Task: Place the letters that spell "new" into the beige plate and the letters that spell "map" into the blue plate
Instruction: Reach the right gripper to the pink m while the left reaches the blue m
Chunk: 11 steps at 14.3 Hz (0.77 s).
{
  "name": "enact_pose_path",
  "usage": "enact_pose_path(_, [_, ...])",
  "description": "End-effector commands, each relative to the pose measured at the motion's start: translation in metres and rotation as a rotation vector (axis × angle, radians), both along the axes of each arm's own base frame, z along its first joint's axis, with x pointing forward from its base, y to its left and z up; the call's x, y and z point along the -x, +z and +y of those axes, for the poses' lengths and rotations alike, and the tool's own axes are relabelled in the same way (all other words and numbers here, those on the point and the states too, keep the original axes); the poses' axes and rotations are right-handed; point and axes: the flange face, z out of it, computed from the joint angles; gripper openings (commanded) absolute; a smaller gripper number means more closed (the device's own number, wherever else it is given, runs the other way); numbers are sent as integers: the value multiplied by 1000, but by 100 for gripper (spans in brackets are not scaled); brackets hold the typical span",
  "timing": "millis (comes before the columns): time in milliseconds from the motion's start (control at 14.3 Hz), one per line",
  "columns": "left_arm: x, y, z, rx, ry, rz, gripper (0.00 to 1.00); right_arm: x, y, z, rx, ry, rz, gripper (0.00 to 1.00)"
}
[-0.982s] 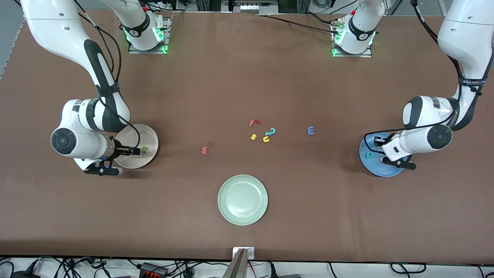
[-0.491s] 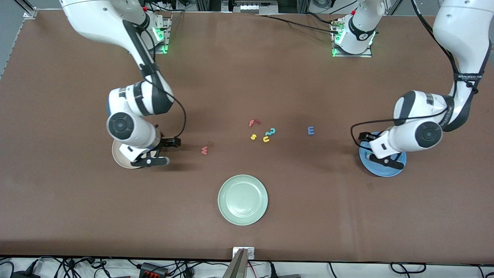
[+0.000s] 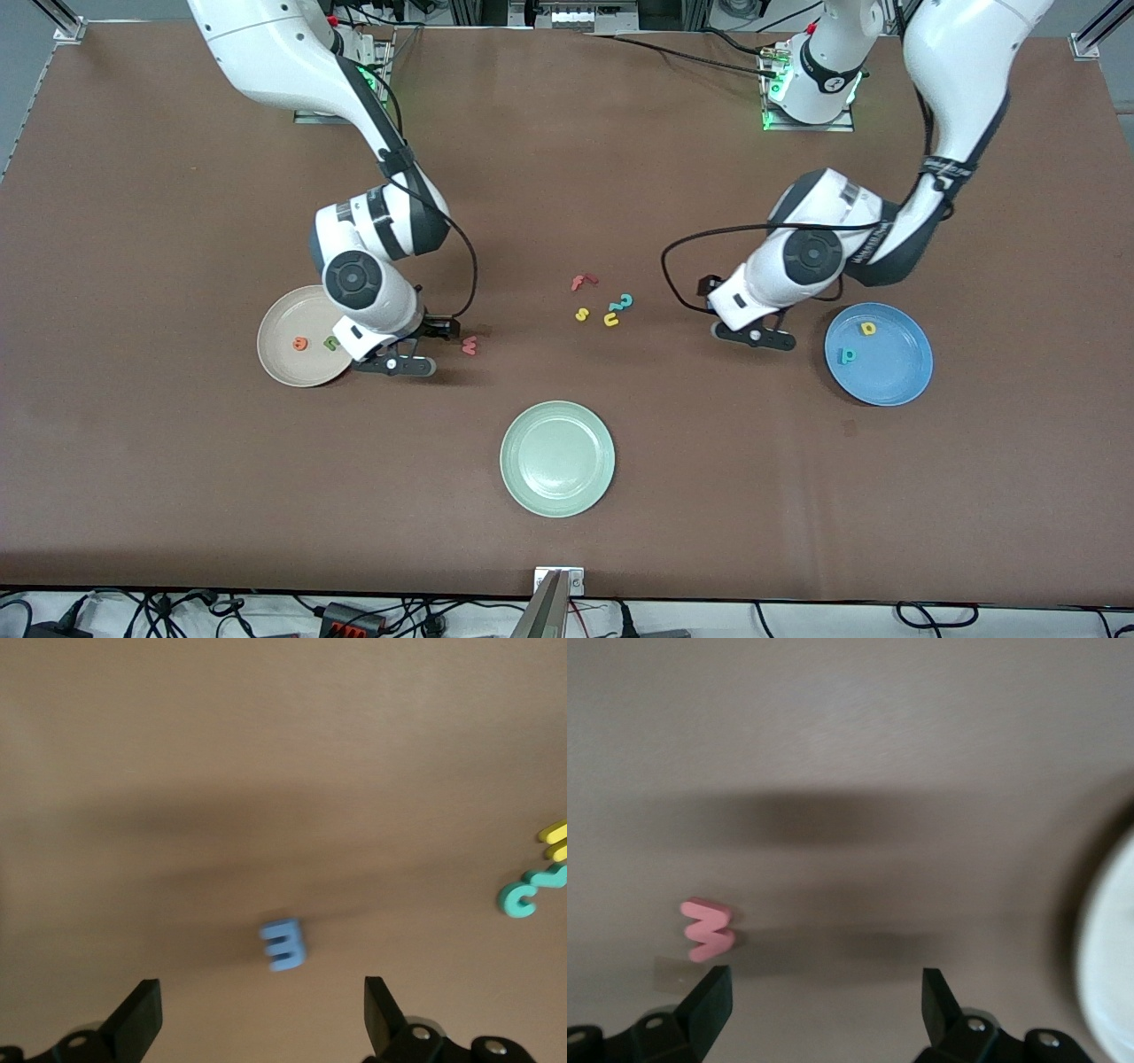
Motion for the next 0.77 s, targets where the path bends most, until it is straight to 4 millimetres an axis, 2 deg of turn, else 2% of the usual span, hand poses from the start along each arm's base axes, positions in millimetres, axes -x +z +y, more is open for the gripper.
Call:
enact_pose_path(0, [17, -30, 7, -24, 17, -24, 100, -10, -7, 13, -13, -30, -23, 76])
enact_pose_path(70, [22, -40, 2, -69, -2, -43, 100, -16, -6, 25, -18, -16, -36, 76])
enact_pose_path(210, [30, -64, -6, -143, 30, -76, 99, -13, -17, 45, -12, -10, -38, 76])
enact_pose_path(280, [35, -70, -13, -165, 28, -94, 94, -13, -20, 53, -11, -17, -41, 76])
enact_pose_path(491, [33, -71, -11, -153, 49, -98, 74, -15, -26, 57, -9, -14, -43, 76])
enact_pose_path(631, [33, -77, -9, -148, 59, -83, 55, -14, -31, 60, -4, -8, -41, 75])
enact_pose_path(701, [32, -79, -5, -146, 66, -78, 42, -13, -32, 61, -2, -3, -41, 72])
